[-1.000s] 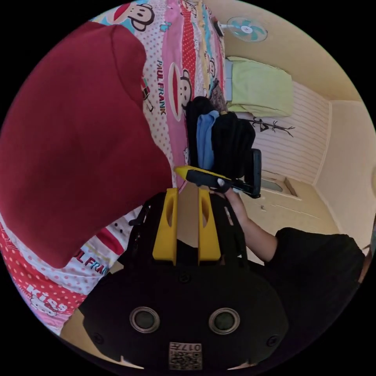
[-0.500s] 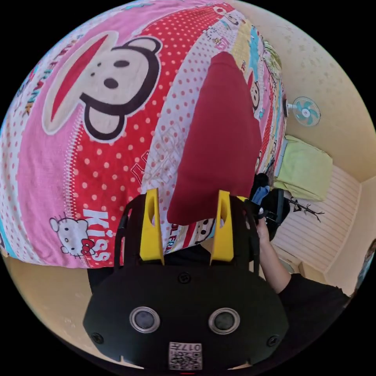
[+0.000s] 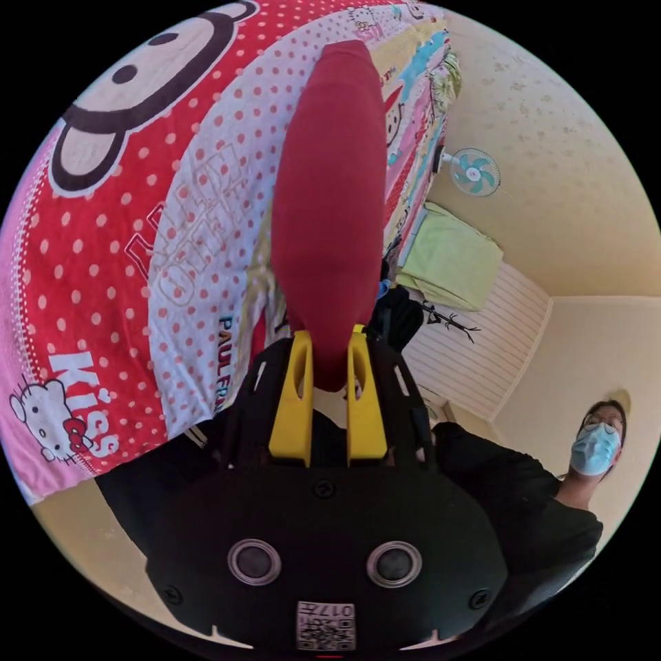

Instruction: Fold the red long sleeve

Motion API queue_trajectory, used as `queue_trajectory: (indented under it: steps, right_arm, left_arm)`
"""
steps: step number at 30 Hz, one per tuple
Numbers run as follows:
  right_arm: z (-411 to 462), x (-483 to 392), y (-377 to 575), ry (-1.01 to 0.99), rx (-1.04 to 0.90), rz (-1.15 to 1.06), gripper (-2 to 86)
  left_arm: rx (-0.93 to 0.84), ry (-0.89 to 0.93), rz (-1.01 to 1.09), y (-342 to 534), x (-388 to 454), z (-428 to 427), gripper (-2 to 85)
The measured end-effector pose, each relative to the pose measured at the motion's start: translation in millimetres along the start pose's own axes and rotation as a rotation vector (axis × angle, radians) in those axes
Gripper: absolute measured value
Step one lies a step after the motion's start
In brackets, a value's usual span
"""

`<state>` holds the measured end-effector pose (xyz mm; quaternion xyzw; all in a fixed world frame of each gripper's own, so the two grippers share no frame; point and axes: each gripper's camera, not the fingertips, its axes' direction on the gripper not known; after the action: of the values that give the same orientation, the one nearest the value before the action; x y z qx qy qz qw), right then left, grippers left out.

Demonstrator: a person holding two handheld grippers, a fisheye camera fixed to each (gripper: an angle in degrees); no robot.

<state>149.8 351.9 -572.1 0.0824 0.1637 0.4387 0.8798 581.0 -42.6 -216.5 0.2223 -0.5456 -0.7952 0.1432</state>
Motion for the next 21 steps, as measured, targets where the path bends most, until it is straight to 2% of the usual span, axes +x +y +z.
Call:
queue_trajectory:
  steps: [2,5,10,13,16,21]
  right_arm:
    - [-5,-29,14,-0.042,0.023,-0.052,9.2]
    - [-7,-97,31,-0.001,0.004,-0.148,8.0]
    - [29,-197,31,0.151,-0.167,-0.254,6.5]
    - [80,-231,16,0.206,-0.275,-0.321,4.8]
    - [155,-254,-3,0.174,-0.377,-0.365,3.0]
    - [324,-321,-25,0.257,-0.588,-0.564,1.7]
  left_arm:
    - [-0.048,0.024,0.088,10,50,-16,7.6]
    - [-0.071,0.047,0.171,32,109,-41,7.5]
    - [-0.018,0.094,0.204,76,155,-101,7.6]
    - [0.075,0.128,0.211,107,148,-155,7.8]
    - [0.219,0.129,0.198,145,132,-228,7.8]
    - [0.467,0.065,0.264,213,133,-352,7.4]
